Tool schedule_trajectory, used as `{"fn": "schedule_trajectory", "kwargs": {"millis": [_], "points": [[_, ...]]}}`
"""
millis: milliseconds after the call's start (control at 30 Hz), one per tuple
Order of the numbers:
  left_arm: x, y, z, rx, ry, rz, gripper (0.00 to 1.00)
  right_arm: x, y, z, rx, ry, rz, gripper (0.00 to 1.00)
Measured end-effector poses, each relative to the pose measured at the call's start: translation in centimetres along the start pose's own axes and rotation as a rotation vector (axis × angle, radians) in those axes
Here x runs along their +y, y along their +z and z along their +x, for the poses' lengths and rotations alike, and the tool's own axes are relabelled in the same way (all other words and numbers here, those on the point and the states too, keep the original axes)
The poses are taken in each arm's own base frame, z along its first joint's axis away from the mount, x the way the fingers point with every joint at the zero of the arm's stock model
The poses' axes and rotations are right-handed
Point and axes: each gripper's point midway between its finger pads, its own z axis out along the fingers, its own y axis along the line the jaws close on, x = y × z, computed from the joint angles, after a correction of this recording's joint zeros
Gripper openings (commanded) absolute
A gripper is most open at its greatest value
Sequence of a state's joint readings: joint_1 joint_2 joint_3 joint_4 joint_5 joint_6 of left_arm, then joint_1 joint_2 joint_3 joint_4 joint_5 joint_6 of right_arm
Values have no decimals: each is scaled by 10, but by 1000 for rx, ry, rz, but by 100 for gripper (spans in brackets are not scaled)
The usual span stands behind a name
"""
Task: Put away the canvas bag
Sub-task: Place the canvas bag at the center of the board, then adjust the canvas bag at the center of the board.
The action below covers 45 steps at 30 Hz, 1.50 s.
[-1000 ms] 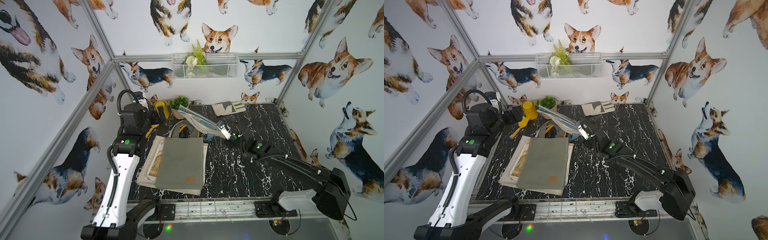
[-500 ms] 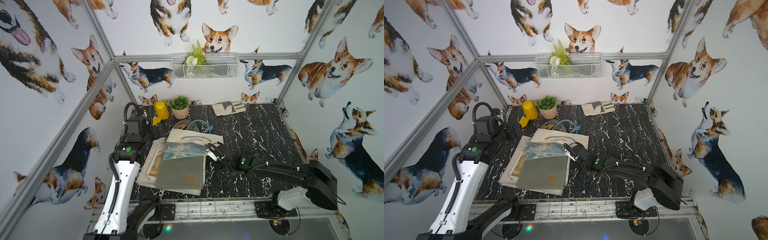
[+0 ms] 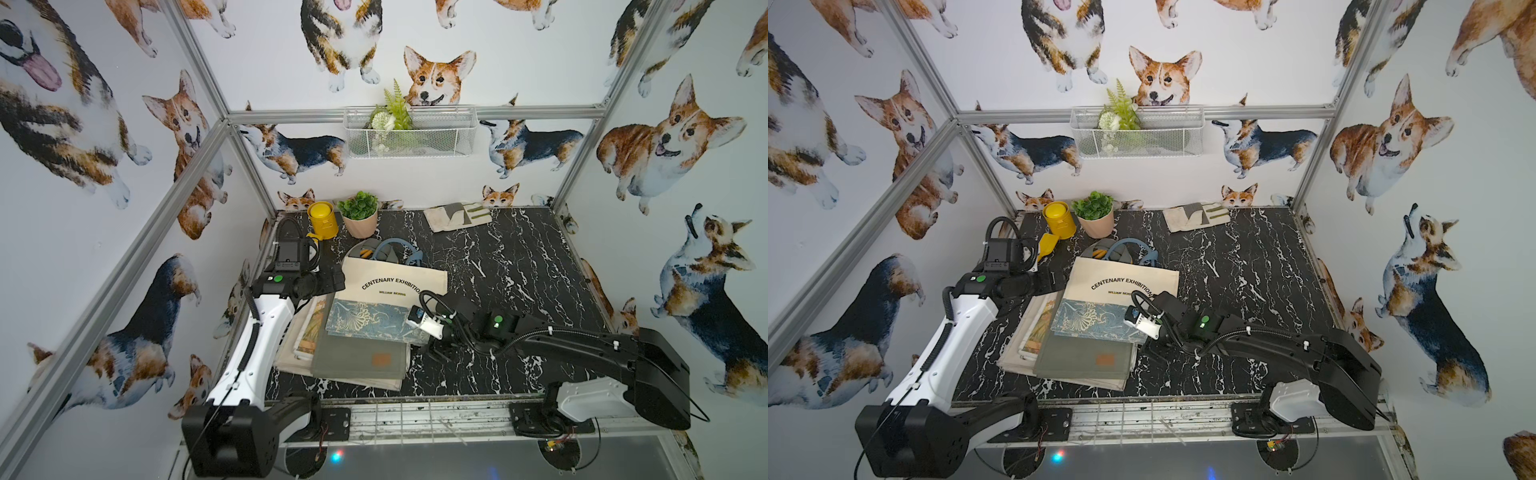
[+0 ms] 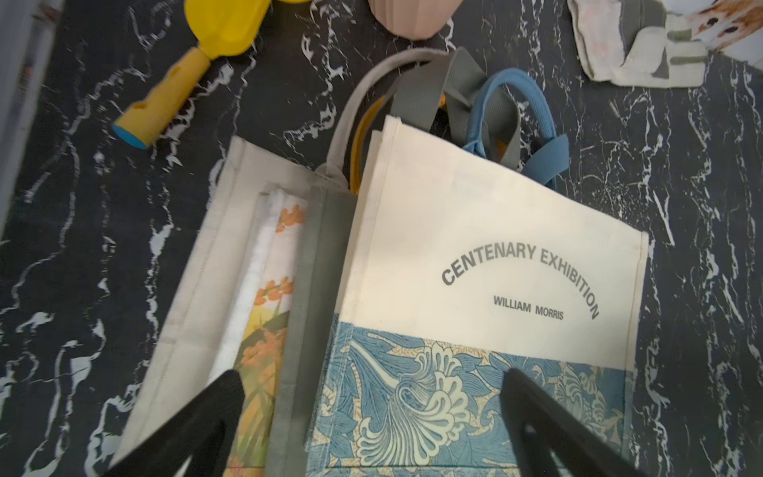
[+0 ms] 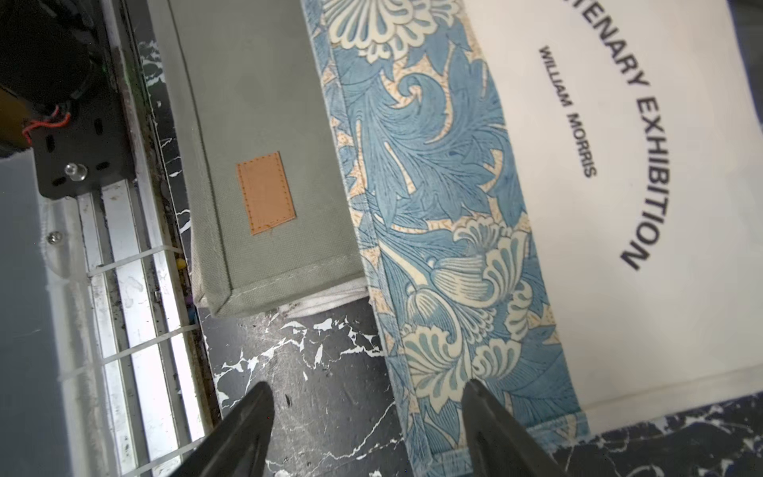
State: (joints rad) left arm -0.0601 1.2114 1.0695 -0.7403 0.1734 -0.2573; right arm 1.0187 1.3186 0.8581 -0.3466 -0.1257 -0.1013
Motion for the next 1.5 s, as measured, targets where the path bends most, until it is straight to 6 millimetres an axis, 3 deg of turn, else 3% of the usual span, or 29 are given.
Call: {"fn": "schedule_trajectory", "kwargs": {"millis": [133, 200, 367, 400, 467, 567, 767, 933, 1000, 1133, 1233, 1267, 1333, 1500], "points": [[-4, 23, 3, 62, -6, 38, 98, -56, -12, 12, -28, 320, 31, 80], [-4, 33, 6, 91, -10, 44, 95, -74, -13, 21, -36, 472, 14, 80], [-5, 55, 9, 133, -13, 70, 89, -92, 10, 28, -17, 712, -110, 81], [-5, 60, 11, 148, -17, 72, 88, -96, 17, 30, -10, 761, -139, 84], [-3, 69, 14, 166, -21, 69, 87, -101, 30, 33, -7, 854, -207, 100], [0, 79, 18, 188, -27, 62, 85, -108, 50, 41, -12, 993, -293, 100], [-2, 93, 19, 201, -39, 73, 72, -110, 61, 27, -72, 1052, -395, 97], [-1, 105, 23, 225, -44, 70, 58, -115, 61, 21, -107, 1059, -395, 85], [0, 107, 24, 232, -49, 65, 52, -116, 62, 20, -111, 1059, -395, 76], [2, 107, 23, 228, -49, 53, 34, -117, 63, 20, -110, 1061, -395, 49], [3, 101, 18, 204, -44, 42, 15, -118, 63, 19, -110, 1059, -392, 15], [3, 100, 17, 196, -42, 38, 11, -118, 63, 19, -109, 1058, -394, 11], [2, 95, 13, 176, -37, 40, 0, -117, 62, 18, -105, 1058, -396, 10], [-2, 90, 10, 159, -32, 51, 0, -115, 58, 17, -98, 1040, -397, 6]]}}
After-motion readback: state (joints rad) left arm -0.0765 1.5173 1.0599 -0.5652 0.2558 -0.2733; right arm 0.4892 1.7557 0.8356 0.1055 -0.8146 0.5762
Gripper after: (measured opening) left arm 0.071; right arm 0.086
